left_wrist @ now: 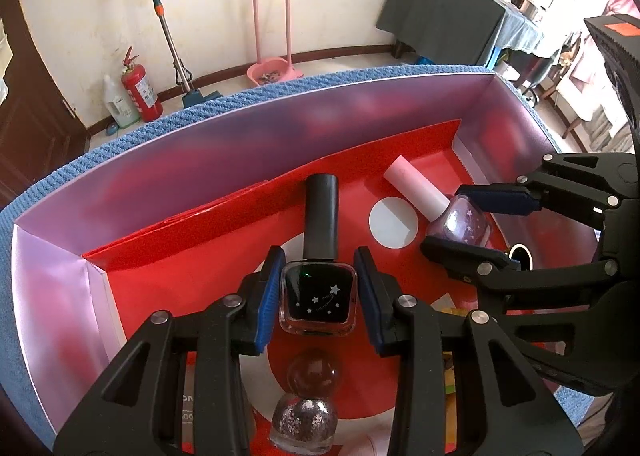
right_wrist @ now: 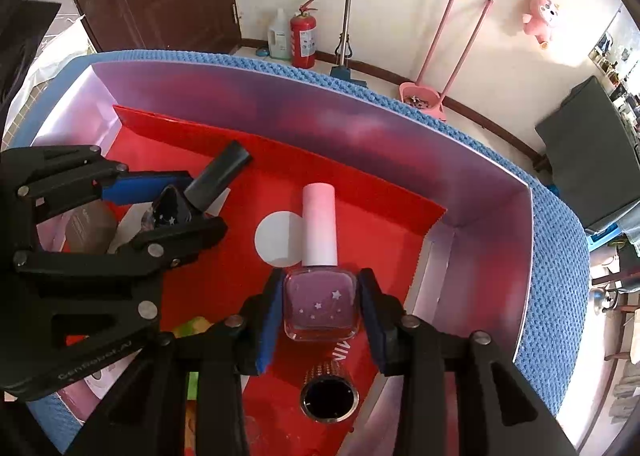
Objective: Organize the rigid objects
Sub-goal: 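Open both tools to release the polish bottles in the box, then lift both tools out of the box and back away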
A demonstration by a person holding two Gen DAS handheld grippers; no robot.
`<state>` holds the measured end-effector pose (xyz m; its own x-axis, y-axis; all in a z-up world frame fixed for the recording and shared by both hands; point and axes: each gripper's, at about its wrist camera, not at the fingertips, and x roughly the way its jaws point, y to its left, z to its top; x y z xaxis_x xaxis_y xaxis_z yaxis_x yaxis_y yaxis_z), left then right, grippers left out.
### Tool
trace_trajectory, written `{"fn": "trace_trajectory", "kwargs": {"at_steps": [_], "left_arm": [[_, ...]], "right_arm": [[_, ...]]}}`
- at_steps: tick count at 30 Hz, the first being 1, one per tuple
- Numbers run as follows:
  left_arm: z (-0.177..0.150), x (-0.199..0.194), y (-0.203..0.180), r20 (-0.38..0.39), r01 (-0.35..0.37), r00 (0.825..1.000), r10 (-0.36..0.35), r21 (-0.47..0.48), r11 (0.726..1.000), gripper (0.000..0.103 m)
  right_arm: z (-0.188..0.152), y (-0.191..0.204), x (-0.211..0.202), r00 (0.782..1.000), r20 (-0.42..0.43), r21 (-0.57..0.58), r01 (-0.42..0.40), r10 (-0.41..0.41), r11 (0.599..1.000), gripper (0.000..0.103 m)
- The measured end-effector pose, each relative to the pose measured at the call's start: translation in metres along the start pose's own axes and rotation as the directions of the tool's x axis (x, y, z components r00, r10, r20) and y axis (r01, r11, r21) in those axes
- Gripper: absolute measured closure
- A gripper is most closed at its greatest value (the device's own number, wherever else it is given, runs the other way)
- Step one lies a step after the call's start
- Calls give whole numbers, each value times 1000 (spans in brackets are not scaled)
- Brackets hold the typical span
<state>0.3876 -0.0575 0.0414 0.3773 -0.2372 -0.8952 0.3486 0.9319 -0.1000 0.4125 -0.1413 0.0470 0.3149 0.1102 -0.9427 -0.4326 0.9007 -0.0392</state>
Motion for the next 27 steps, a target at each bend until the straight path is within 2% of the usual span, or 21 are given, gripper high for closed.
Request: {"fn": "trace_trajectory", "kwargs": {"at_steps": [3, 8, 12, 15, 19, 22, 24, 27], "left_arm": [[0, -1, 2, -2, -8, 1000, 8, -17, 1000, 62], [-3, -5, 8, 8, 9, 1000, -9, -35, 999, 61], [-7, -13, 10, 25, 5, 1000, -4, -39, 999, 56], [-9, -22, 11, 47, 11, 999, -9, -43, 999, 52], [-14, -39, 12, 85, 31, 996, -26, -61, 998, 41], [-22, -54, 14, 123, 35, 992, -26, -71, 997, 39], [-26, -63, 14, 142, 34, 990, -23, -73, 997, 38], [-35, -79, 15, 179, 25, 984, -10, -82, 996, 33]], "right_arm": [[-2, -1, -3, 1000, 5, 1, 4, -4, 1000, 60], [-7, -4, -8, 1000, 13, 8, -7, 7, 1000, 56], [-11, -2, -17, 1000, 28, 3, 3, -3, 1000, 53], [-14, -3, -25, 999, 41, 8, 6, -7, 1000, 49], [-21, -4, -40, 998, 64, 16, 9, -10, 1000, 43], [-26, -3, -52, 997, 82, 19, 7, -8, 1000, 42], [-31, 1, -63, 995, 103, 22, 6, -8, 1000, 37], [-37, 3, -78, 990, 139, 33, 4, -8, 999, 36]]}}
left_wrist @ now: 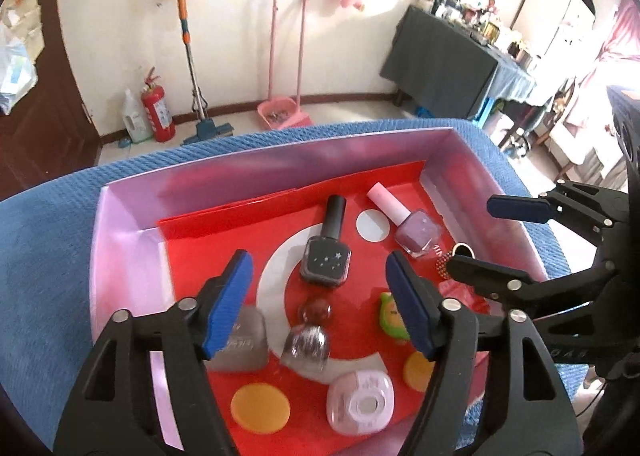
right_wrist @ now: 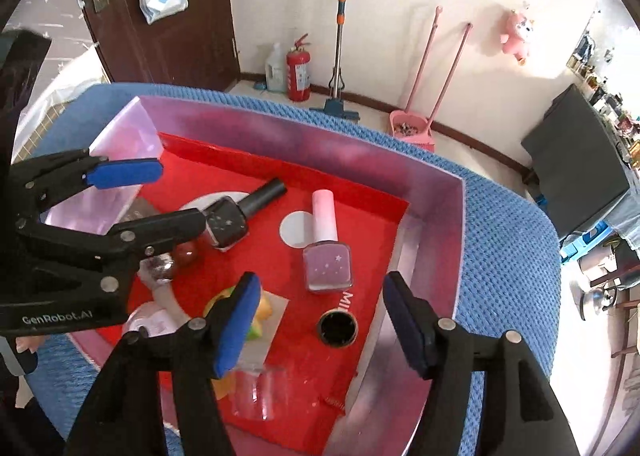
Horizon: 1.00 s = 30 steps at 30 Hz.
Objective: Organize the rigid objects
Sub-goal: 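Lift both tools out of the box and back away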
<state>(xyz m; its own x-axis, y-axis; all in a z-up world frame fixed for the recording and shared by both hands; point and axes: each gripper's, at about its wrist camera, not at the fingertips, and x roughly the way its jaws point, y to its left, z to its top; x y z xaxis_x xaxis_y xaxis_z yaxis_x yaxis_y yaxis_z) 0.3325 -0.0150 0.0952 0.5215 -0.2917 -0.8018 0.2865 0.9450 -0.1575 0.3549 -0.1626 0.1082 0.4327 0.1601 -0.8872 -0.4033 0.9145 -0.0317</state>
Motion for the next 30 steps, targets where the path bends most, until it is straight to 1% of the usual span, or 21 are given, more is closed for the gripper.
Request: {"fn": "trace_trajectory", "kwargs": {"at_steps": [1, 3, 5, 7, 9, 11, 12, 13, 15, 17, 18, 20, 22, 25, 26, 28, 30], "left_arm": [[-3, -7, 0, 16, -3, 1000, 3, -3, 1000, 33], [-9, -21, -2, 48, -11, 999, 12, -8, 1000, 32], [-16, -35, -2, 88, -24, 996, 25, -11, 1000, 26], [-23, -46, -2, 125, -31, 992, 31, -8, 999, 25], [-31, -58, -3, 164, -43, 986, 43, -6, 999, 24], [-40, -70, -6, 204, -53, 977, 53, -6, 999, 22], [-43, -74, -7, 223, -57, 973, 57, -6, 998, 18], [-47, -78, -8, 243, -63, 968, 63, -7, 998, 14], [-57, -86, -10, 288, -81, 954, 83, -17, 997, 9], [-66, -91, -11, 331, -120, 935, 124, -32, 992, 8], [-70, -91, -11, 344, -141, 928, 144, -32, 989, 8], [-77, -89, -13, 357, -181, 916, 181, -33, 983, 8], [-82, -85, -13, 362, -194, 912, 194, -37, 980, 8], [-89, -77, -13, 373, -207, 904, 210, -47, 977, 8], [-91, -75, -14, 381, -216, 899, 219, -49, 975, 8], [-94, -70, -14, 394, -227, 890, 228, -50, 973, 8], [-97, -66, -13, 395, -227, 890, 228, -51, 973, 8]], "right_arm": [[-2, 1, -6, 1000, 12, 5, -5, 5, 1000, 35], [-5, 4, -18, 999, 43, 15, -6, 5, 1000, 28], [-8, 7, -29, 997, 75, 17, 0, -1, 1000, 23], [-15, 10, -42, 994, 109, 23, 2, -5, 1000, 20], [-23, 12, -54, 989, 146, 23, -10, 6, 1000, 10], [-31, 17, -65, 983, 183, 27, 0, -5, 1000, 6], [-37, 18, -72, 979, 205, 31, 7, -13, 999, 3], [-41, 20, -78, 973, 230, 34, 7, -15, 999, 2], [-51, 23, -91, 960, 281, 48, 11, -24, 999, 0], [-61, 24, -99, 944, 328, 62, -3, -17, 998, 0], [-67, 24, -103, 934, 358, 78, -23, -6, 997, 0], [-76, 24, -106, 919, 394, 101, -49, 6, 994, 0], [-86, 25, -107, 903, 429, 122, -44, -13, 992, 0], [-97, 28, -99, 877, 477, 127, -7, -55, 992, 0], [-99, 29, -96, 869, 489, 134, 12, -77, 991, 0], [-101, 31, -87, 860, 500, 139, 36, -102, 990, 0], [-102, 33, -77, 856, 506, 132, 49, -110, 990, 0]]}}
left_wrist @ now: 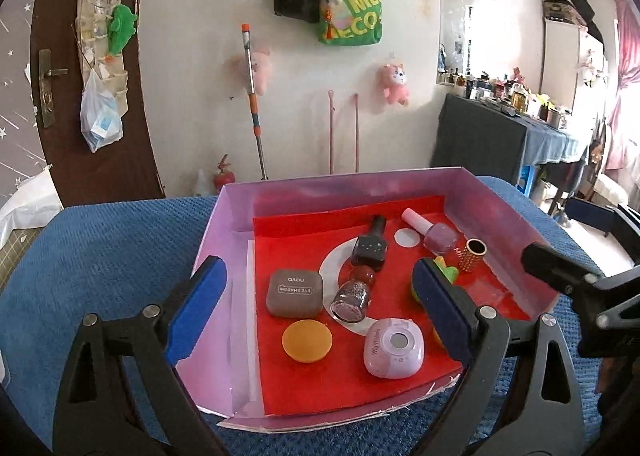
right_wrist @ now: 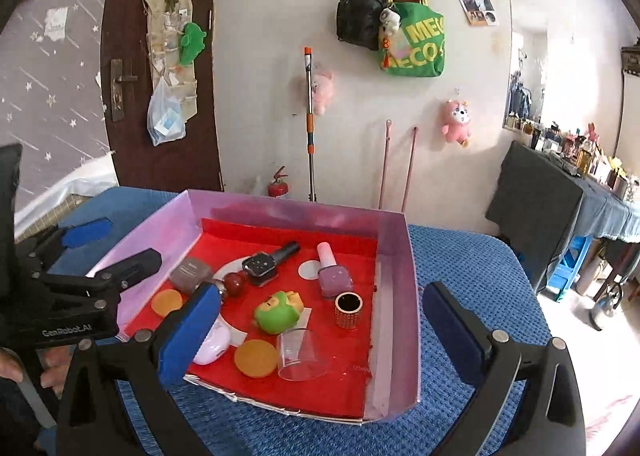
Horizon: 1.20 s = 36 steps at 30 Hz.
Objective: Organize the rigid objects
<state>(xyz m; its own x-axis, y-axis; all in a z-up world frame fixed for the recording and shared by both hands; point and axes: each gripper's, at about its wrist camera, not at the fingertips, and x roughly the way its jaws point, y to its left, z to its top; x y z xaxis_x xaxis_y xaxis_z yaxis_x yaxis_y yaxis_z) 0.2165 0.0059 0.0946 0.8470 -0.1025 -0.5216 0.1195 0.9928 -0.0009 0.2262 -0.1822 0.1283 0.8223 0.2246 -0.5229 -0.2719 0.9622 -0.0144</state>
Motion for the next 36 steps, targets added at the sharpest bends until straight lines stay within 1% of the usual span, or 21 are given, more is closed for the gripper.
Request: {"fn": "trace_trajectory", "kwargs": {"at_steps": [2, 5, 8, 11, 15, 19, 21, 26, 29, 36], "left_arm": [[-4, 3, -1, 2, 5, 1000, -5, -1, 1000, 8], [-12, 5, -1, 11, -12, 1000, 12, -3, 1000, 8], [-18, 10, 0, -12, -13, 1000, 13, -12, 1000, 8], [-21, 11, 4, -12, -8, 1000, 8, -29, 1000, 8], [-22, 13, 5, -8, -26, 1000, 25, -31, 999, 8], [-25, 18, 5, -32, -25, 999, 24, -29, 999, 8], [-26, 20, 3, -38, -32, 999, 32, -22, 999, 8], [-27, 24, 1, -42, -31, 999, 31, -12, 999, 8], [-27, 26, 2, -53, -32, 998, 31, -21, 999, 8], [-28, 31, 5, -81, -21, 997, 18, -30, 999, 8]], "right_arm": [[-4, 2, 7, 1000, 8, -9, 8, -8, 1000, 0], [-11, 3, 16, 1000, 25, -10, 12, -12, 1000, 0], [-17, 2, 23, 1000, 25, -2, 3, -3, 1000, 0], [-22, 2, 29, 1000, 18, 5, 2, -2, 1000, 0], [-27, -3, 35, 1000, -1, 45, -15, 15, 999, 0], [-31, -7, 42, 1000, -26, 60, 3, -1, 998, 0], [-32, -8, 44, 1000, -29, 65, -1, 3, 998, 0], [-34, -4, 46, 999, -31, 51, 10, -8, 999, 0], [-35, -4, 49, 999, -42, 56, 15, -13, 998, 0], [-37, 1, 53, 998, -52, 29, 34, -33, 999, 0]]}}
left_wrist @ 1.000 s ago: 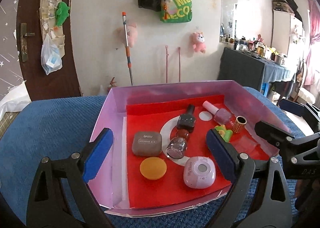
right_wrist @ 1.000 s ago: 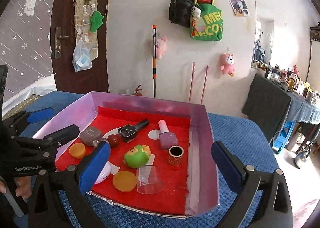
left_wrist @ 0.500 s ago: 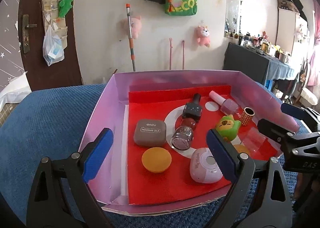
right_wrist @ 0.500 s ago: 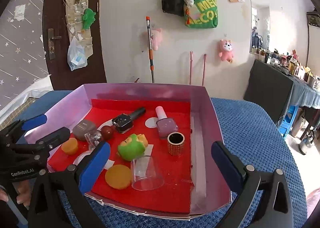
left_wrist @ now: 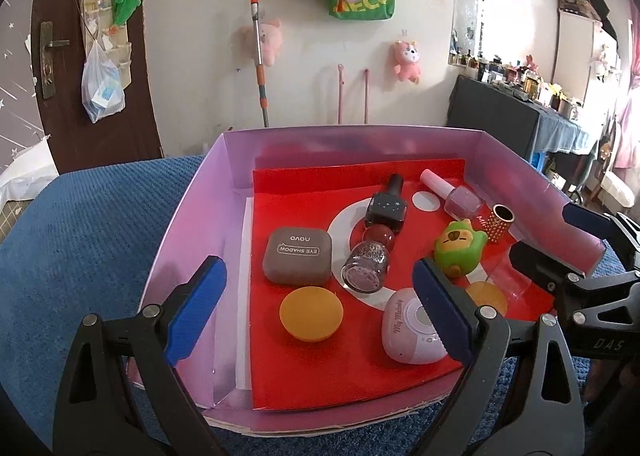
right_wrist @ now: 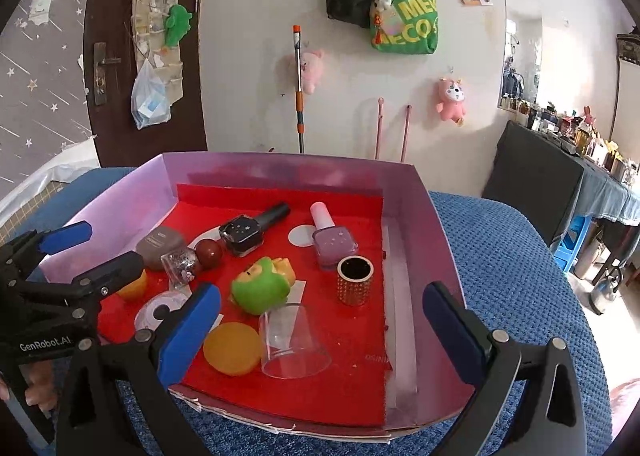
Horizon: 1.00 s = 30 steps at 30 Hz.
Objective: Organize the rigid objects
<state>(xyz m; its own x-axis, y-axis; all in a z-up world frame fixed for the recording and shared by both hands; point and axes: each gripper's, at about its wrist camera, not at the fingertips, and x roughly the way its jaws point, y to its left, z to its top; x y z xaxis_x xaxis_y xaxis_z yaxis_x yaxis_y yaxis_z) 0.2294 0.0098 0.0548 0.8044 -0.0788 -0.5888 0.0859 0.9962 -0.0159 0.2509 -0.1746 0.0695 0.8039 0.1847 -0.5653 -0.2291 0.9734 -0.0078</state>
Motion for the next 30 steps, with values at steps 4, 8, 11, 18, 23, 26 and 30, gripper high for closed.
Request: {"fn": "trace_trajectory", "kwargs": {"at_steps": [4, 8, 11, 18, 23, 26, 30], "left_arm": [[-1, 0, -1, -2, 4, 1000, -4, 8, 1000, 8], [-1, 0, -2, -2, 4, 1000, -4, 7, 1000, 8], [-1, 0, -2, -3, 6, 1000, -5, 8, 1000, 8], [-2, 0, -2, -3, 7, 1000, -7, 10, 1000, 8], [-3, -1, -2, -1, 10, 1000, -10, 10, 1000, 8], [-3, -1, -2, 0, 10, 1000, -10, 9, 1000, 8], [-3, -1, -2, 0, 11, 1000, -11, 9, 1000, 8]], "right_arm": [[0, 0, 0, 1000, 2, 4, -3, 3, 1000, 0], [0, 0, 0, 1000, -1, 2, -3, 3, 1000, 0], [0, 0, 1, 1000, -1, 2, -2, 2, 1000, 0], [0, 0, 1, 1000, 0, 4, -4, 4, 1000, 0], [0, 0, 1, 1000, 0, 4, -4, 4, 1000, 0], [0, 0, 1, 1000, -1, 3, -3, 3, 1000, 0], [0, 0, 1, 1000, -1, 4, -4, 4, 1000, 0]]}}
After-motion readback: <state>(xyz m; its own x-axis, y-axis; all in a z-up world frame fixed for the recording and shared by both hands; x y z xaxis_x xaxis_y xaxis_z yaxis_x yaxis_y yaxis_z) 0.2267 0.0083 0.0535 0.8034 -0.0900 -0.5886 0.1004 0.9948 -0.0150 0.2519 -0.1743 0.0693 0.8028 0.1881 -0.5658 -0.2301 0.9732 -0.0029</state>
